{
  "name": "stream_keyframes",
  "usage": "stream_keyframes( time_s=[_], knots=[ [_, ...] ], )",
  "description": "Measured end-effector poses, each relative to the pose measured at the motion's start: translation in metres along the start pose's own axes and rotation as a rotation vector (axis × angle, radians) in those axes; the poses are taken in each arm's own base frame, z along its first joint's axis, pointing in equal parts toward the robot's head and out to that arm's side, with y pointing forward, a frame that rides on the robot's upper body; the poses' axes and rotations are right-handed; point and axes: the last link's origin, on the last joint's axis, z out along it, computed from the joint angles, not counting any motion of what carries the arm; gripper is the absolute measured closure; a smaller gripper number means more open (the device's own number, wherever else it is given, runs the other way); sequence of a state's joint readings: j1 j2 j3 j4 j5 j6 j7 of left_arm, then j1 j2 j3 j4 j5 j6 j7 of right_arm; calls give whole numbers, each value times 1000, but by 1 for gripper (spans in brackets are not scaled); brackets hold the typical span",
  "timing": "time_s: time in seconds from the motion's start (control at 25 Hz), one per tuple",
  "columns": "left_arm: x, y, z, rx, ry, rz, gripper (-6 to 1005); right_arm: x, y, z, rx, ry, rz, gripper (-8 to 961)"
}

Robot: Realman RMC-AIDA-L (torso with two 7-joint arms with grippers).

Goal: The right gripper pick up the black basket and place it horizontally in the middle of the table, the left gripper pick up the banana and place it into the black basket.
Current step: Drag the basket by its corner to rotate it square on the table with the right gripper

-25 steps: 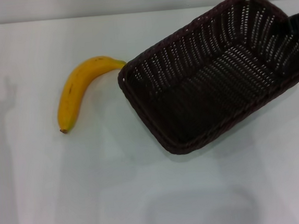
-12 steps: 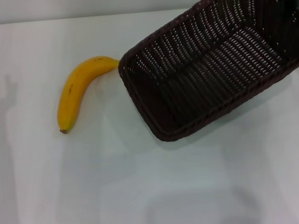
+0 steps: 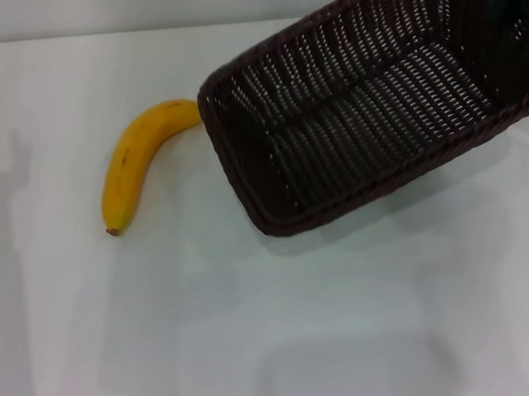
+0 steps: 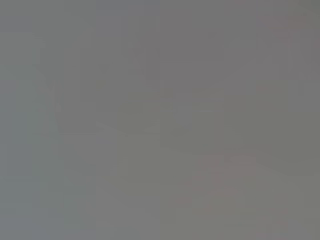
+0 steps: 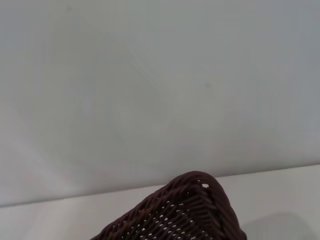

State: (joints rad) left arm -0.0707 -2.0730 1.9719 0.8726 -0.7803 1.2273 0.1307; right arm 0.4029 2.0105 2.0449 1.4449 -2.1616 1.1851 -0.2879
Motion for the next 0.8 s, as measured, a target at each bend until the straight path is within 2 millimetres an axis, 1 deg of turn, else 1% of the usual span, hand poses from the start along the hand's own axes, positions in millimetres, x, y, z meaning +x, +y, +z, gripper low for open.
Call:
stream_keyframes(
  time_s=[0.12,0.28,0.48,0.8],
  knots=[
    [0,1,1,-2,0,0,190,6,-3,-1,-6,-12,33,764],
    [-2,2,2,-6,-11,0,191,14,-1,3,-29,-38,71,753],
    [-4,0,3,-3,-23,3,193,24,6,12,-48,-76,88,738],
    [-5,0,4,-5,-32,-8,195,33,9,21,-25,-136,104,715]
  ],
)
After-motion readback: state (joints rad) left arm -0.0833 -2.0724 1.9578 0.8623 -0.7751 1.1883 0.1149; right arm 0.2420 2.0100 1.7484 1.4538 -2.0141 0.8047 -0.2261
